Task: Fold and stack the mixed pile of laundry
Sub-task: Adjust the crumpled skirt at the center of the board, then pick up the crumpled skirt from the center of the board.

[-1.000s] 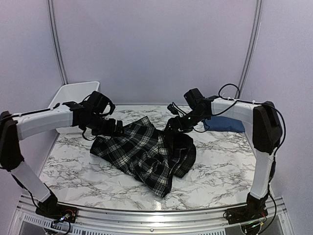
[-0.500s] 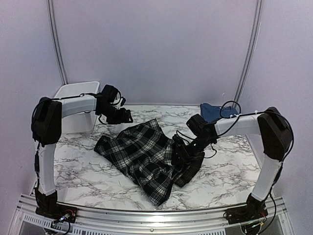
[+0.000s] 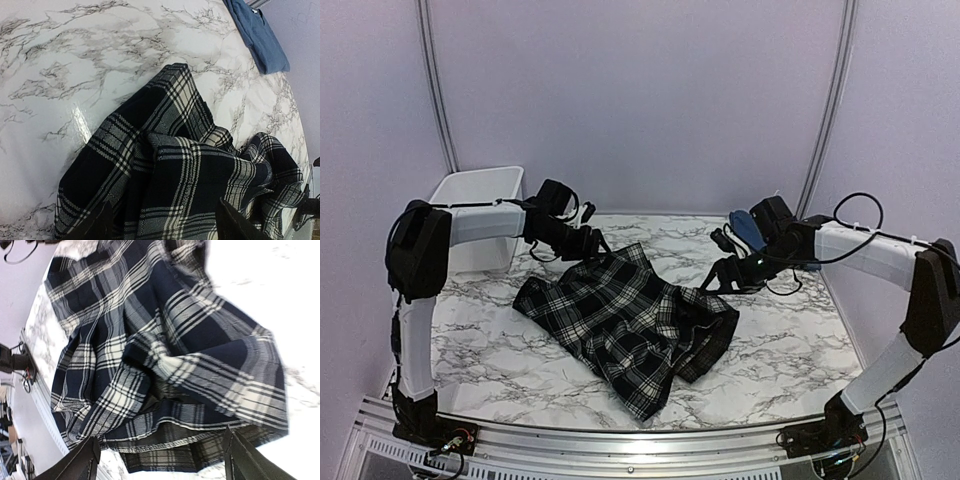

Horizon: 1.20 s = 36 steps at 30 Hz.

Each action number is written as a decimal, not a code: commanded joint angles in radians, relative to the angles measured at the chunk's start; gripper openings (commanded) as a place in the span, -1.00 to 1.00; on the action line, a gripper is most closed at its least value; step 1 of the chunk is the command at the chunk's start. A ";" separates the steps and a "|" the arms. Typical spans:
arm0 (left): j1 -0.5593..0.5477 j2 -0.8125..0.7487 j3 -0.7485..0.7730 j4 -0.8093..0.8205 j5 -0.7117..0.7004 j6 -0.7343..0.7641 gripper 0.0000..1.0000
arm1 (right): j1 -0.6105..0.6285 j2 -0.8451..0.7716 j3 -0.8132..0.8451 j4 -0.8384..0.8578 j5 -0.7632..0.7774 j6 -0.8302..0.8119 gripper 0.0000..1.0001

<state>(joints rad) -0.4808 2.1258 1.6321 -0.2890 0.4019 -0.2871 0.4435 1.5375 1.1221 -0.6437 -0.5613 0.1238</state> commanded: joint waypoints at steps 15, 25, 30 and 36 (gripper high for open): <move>-0.018 0.113 0.108 0.128 0.182 -0.049 -0.28 | -0.053 0.091 0.175 0.017 0.029 -0.101 0.71; -0.075 -0.109 0.020 0.139 0.226 0.053 -1.00 | -0.054 0.163 0.241 0.136 -0.005 -0.168 0.80; -0.052 -0.156 -0.006 0.081 0.041 0.054 -0.26 | -0.052 0.200 0.270 0.142 -0.024 -0.162 0.80; -0.001 -0.005 0.073 0.051 0.080 -0.013 0.04 | -0.051 0.173 0.248 0.138 -0.017 -0.150 0.80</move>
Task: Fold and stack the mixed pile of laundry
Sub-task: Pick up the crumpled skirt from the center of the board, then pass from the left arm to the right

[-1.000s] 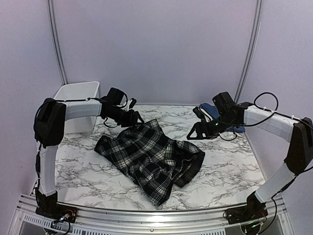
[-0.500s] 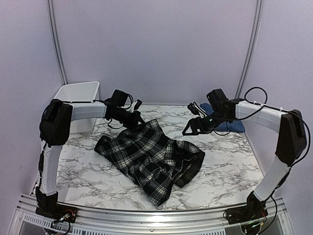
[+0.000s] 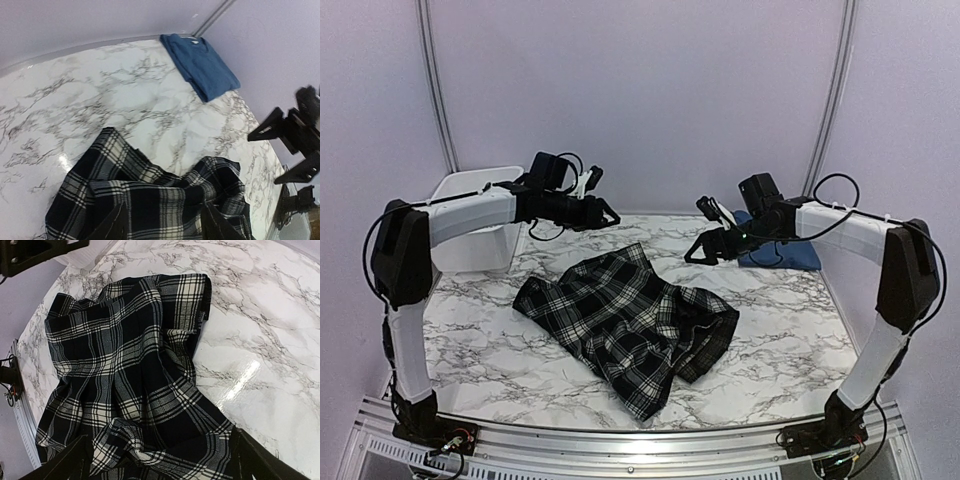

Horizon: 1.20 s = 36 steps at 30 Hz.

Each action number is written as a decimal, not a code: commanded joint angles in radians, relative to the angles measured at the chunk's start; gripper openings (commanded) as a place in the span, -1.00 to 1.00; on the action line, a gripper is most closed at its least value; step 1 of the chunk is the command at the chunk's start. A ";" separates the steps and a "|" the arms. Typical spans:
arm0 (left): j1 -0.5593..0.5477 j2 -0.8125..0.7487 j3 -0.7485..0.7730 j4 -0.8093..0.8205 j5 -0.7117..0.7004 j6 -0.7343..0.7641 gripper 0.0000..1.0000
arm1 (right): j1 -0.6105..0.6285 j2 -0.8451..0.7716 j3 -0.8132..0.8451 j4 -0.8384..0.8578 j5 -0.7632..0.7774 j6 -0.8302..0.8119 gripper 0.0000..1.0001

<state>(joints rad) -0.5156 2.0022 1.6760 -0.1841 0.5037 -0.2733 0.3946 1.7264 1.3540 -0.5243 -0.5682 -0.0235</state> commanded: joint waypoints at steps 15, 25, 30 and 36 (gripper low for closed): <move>0.022 0.267 0.081 -0.049 0.136 0.005 -0.22 | -0.003 -0.020 -0.007 0.003 0.018 0.014 0.80; -0.007 0.080 -0.014 0.025 0.240 0.030 -1.00 | 0.005 0.032 0.032 0.024 0.003 0.003 0.81; -0.058 -0.059 -0.065 0.036 0.237 0.078 -1.00 | 0.069 0.072 0.079 0.057 0.001 -0.045 0.93; -0.110 -0.164 -0.098 0.036 0.250 0.084 -1.00 | 0.191 0.098 0.154 0.093 0.016 -0.134 0.97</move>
<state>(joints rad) -0.6014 1.9076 1.6047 -0.1822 0.7193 -0.2161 0.5133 1.8275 1.4349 -0.4927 -0.5514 -0.0837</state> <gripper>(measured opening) 0.016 0.985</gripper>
